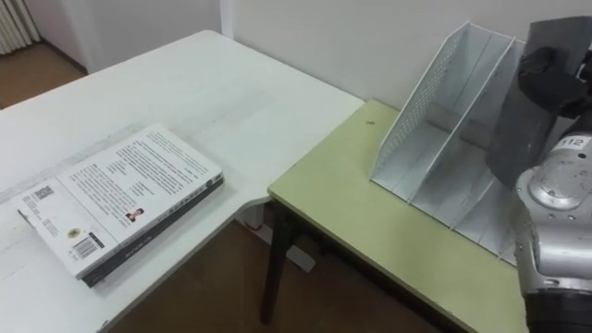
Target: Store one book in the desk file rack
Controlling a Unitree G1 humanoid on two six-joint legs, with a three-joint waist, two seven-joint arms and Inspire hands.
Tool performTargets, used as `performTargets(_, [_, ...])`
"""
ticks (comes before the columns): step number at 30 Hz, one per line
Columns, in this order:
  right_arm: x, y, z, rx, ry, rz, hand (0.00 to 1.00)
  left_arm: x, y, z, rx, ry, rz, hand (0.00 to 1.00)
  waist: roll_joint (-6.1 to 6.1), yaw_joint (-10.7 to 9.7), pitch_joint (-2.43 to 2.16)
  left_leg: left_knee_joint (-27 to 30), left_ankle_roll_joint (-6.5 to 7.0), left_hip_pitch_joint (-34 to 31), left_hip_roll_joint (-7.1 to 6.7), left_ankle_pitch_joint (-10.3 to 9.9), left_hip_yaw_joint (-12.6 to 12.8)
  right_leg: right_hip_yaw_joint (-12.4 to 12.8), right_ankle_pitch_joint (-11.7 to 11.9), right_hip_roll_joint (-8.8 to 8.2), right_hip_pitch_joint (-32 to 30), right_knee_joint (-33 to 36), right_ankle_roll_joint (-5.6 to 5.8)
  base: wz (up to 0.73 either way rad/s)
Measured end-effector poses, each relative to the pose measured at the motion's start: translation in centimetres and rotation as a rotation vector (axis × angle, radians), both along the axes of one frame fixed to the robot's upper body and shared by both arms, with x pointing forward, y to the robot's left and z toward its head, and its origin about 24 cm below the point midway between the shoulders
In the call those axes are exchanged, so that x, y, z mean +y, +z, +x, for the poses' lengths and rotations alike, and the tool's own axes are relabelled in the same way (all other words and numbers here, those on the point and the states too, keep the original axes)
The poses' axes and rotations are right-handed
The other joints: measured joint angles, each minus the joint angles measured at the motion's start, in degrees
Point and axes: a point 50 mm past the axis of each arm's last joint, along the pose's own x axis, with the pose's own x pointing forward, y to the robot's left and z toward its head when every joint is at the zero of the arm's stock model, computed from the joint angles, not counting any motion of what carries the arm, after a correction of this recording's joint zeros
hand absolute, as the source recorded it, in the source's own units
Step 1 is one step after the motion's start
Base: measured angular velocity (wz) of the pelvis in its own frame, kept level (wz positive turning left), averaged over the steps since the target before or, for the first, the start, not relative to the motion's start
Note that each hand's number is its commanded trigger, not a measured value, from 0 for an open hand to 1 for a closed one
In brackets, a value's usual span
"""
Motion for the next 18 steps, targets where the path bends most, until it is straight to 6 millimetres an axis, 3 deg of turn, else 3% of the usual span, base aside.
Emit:
performTargets(1, [-0.4,0.4,0.0,-0.003,-0.006,0.0,0.0,0.1,0.0,0.0,0.002,-0.001,0.003,0.0,-0.02,0.1,-0.01,0.0,0.0,0.0,0.01,0.0,0.0,0.0,0.0,0.01,0.0,0.0,0.0,0.0])
performTargets(5, [-1.7,1.1,0.5,0.003,-0.028,0.043,0.0,0.5,0.1,0.0,0.01,-0.005,0.006,0.0,-0.36,-0.1,-0.01,0.0,0.0,0.0,0.1,0.0,0.0,-0.2,0.0,0.05,0.1,0.0,-0.01,0.0])
performTargets(11, [-2.8,0.2,0.8,0.083,-0.01,0.057,0.0,1.0,0.2,-0.2,0.025,0.007,0.002,0.0,-0.9,-1.1,-0.23,0.6,0.0,-0.6,0.11,0.0,-0.1,-1.1,0.0,-0.14,0.0,0.0,-0.02,0.06])
performTargets(18, [-3.5,-0.3,0.9,0.132,0.011,0.061,0.0,1.2,0.2,-0.2,0.031,0.002,0.011,0.0,-0.92,-1.1,-0.31,0.7,0.0,-0.7,0.26,0.0,0.0,-1.5,0.1,-0.13,0.0,0.1,-0.12,0.02])
